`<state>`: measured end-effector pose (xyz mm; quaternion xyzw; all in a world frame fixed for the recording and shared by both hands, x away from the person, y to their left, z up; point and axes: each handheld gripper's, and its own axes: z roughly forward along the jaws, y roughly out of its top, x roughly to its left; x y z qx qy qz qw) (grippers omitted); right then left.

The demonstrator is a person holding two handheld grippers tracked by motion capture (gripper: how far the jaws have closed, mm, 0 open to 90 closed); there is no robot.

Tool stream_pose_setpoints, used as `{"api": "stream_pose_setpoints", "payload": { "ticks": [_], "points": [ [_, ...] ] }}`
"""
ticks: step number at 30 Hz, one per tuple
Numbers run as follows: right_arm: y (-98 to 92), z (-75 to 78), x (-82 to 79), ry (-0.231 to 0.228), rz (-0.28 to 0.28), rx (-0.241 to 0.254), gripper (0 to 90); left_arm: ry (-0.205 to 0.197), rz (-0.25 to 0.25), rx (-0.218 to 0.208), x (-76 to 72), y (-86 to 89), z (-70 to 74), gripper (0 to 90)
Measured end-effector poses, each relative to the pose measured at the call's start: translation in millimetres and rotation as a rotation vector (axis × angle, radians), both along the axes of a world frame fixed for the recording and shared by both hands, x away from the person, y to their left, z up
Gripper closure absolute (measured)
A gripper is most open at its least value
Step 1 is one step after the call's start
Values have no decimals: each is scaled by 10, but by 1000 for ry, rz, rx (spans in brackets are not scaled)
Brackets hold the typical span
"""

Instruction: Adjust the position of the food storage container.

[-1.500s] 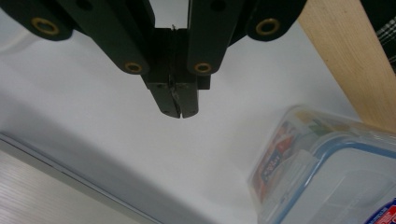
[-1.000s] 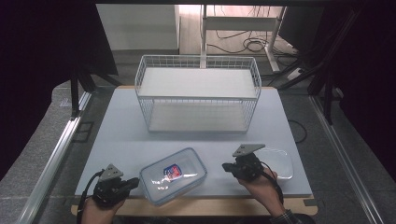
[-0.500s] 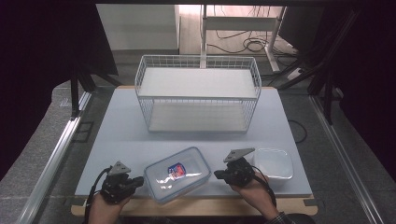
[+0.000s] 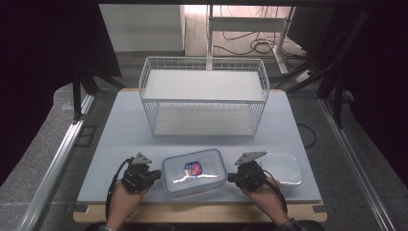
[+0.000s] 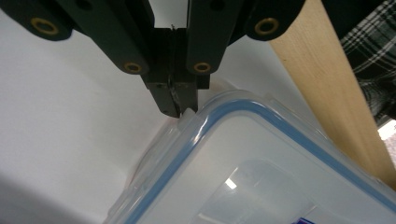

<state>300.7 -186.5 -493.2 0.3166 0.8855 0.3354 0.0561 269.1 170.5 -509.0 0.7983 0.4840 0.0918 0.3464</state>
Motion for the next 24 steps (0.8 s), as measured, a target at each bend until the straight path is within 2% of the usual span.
{"api": "stream_pose_setpoints", "payload": {
  "ticks": [6, 7, 8, 9, 11, 16, 17, 18, 20, 21, 22, 24],
  "points": [
    [-83, 3, 26, 3, -44, -14, 895, -4, -22, 9, 250, -118, 4, 883],
    [-94, 5, 27, 1, -50, -17, 895, -4, -22, 9, 250, -118, 4, 883],
    [-107, 5, 31, -5, -53, -21, 895, -8, -28, 17, 334, -155, 7, 883],
    [-107, 5, 31, -5, -53, -21, 895, -8, -28, 17, 334, -155, 7, 884],
    [-125, -1, 34, 2, -62, -20, 894, -19, -29, 17, 450, -207, -1, 888],
    [-134, -4, 34, 1, -65, -32, 891, -24, -44, 8, 495, -195, -11, 873],
    [-137, -1, 35, 3, -63, -31, 883, -23, -51, 1, 476, -164, -2, 848],
    [-145, 11, 34, 2, -60, -33, 874, -27, -64, -15, 440, -92, 36, 780],
    [-150, 17, 33, -4, -59, -36, 869, -25, -69, -20, 414, -60, 64, 677],
    [-160, 31, 32, -11, -62, -39, 860, -45, -61, -10, 371, -21, 99, 677],
    [-202, 78, 33, -25, -72, -36, 825, -37, -70, -19, 330, 37, 125, 568],
    [-239, 120, 34, -40, -84, -30, 799, -44, -73, -19, 281, 79, 128, 488]
  ]
}}
